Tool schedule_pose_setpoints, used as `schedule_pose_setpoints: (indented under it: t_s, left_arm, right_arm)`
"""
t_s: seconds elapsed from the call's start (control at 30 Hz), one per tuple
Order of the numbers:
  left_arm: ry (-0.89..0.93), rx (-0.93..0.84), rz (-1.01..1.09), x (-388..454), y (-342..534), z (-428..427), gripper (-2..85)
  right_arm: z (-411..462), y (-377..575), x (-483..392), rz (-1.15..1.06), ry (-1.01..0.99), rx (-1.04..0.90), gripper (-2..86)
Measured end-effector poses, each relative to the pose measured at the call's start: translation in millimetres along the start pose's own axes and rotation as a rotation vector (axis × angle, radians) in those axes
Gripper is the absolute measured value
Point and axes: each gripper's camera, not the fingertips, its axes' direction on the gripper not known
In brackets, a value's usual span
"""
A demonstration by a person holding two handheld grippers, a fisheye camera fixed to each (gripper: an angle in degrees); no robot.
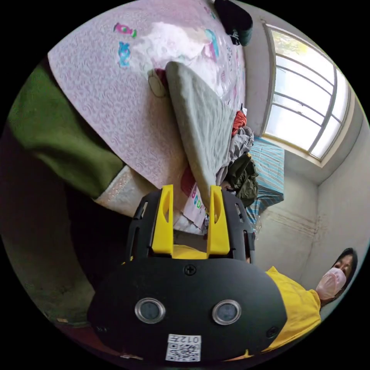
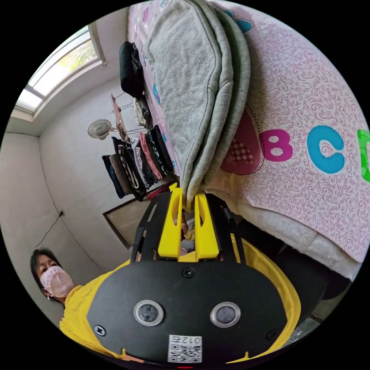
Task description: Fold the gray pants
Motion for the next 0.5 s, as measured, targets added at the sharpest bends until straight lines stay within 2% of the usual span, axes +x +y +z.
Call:
schedule_pose_setpoints:
  t_s: [0.1, 0.2, 0.33, 0.5]
  left_arm:
    - [0.109, 0.052, -0.005, 0, -8, 20, 13.1]
    - [0.099, 0.063, 0.001, 8, -30, 30, 12.9]
    - [0.04, -0.006, 0.0, 12, -78, 44, 10.2]
    - [0.108, -0.106, -0.001, 29, -126, 47, 8.4]
  right_arm:
    - [-4, -2, 0, -0.006, 0.003, 0.008, 0.3]
    - [-5, -7, 0, -0.009, -0.004, 0.011, 0.5]
    - [0, -14, -2, -0.037, 0.016, 0.008, 1.2]
    - [3, -23, 10, -0.051, -0.006, 0.04, 4.9]
